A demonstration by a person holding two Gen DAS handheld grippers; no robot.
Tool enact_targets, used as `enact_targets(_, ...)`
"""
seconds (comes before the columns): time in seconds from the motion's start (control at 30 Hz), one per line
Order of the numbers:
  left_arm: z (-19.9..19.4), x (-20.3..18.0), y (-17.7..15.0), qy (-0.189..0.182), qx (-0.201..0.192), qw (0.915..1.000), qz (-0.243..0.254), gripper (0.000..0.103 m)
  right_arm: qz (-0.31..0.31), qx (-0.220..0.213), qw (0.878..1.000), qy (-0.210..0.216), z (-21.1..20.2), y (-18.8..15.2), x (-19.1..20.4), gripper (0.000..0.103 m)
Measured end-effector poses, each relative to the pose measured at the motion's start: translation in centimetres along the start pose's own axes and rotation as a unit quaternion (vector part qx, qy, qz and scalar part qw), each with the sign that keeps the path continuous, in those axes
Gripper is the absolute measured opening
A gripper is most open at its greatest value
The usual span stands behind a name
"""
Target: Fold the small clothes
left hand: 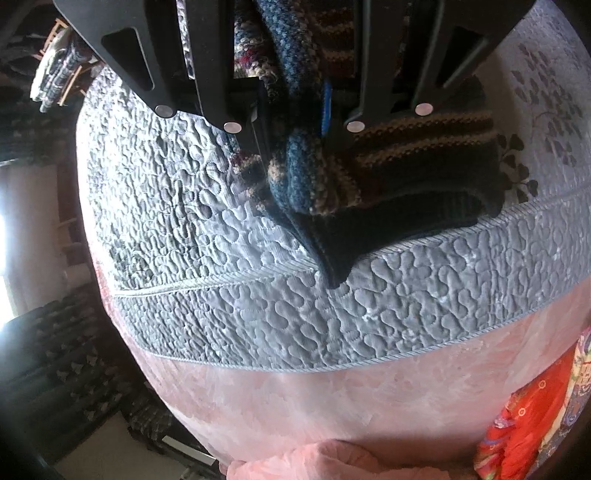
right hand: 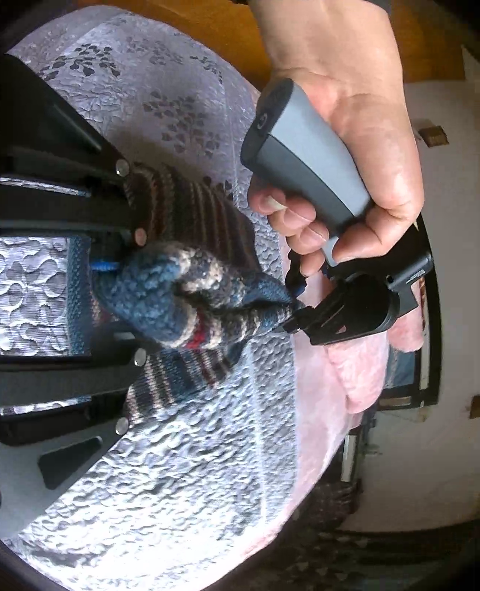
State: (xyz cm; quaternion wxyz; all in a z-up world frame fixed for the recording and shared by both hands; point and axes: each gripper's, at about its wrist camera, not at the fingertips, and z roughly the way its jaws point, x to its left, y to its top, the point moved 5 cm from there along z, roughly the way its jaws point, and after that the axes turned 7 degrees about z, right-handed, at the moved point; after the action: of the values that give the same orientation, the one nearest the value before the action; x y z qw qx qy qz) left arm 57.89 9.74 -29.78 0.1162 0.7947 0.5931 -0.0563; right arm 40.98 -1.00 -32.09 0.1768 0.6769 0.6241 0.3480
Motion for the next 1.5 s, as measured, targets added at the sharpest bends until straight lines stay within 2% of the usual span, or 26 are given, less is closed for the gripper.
enact_targets(0.17,2.0,-1.4,0.1,0.03,0.001,0.9995,0.004,0.021,0.022,0.009,1.0,0.004,0.7,-1.2,-2.0,0.016)
enact_targets(0.27,2.9,-1.8,0.2,0.04,0.001,0.9992,-0.002,0.021,0.043,0.018,0.999,0.02,1.3,-1.8,-3.5,0.015)
enact_targets(0.43,4.3,-2.7,0.3,0.085,-0.008,0.9964,-0.006,0.021,0.073,0.027,0.996,0.04,2.2,-2.9,-5.6,0.015)
enact_targets(0.63,5.8,-4.2,0.0,0.152,-0.018,0.988,0.02,0.021,0.09,0.031,0.994,0.052,2.8,-3.4,-6.7,0.015)
enact_targets(0.87,7.5,-5.0,-0.1,0.177,-0.016,0.9834,0.034,0.021,0.114,0.038,0.991,0.064,3.4,-3.6,-8.1,0.015)
enact_targets(1.17,8.7,-5.7,-0.3,0.193,-0.032,0.9802,0.028,0.023,0.137,0.048,0.986,0.077,4.1,-4.1,-9.4,0.015)
enact_targets(1.43,7.8,-5.8,0.1,0.169,-0.065,0.9832,0.025,0.035,0.142,0.054,0.985,0.082,4.3,-4.2,-9.7,0.017)
enact_targets(1.5,6.9,-6.1,0.3,0.153,-0.088,0.9837,0.035,0.043,0.144,0.056,0.984,0.083,4.3,-4.3,-9.7,0.019)
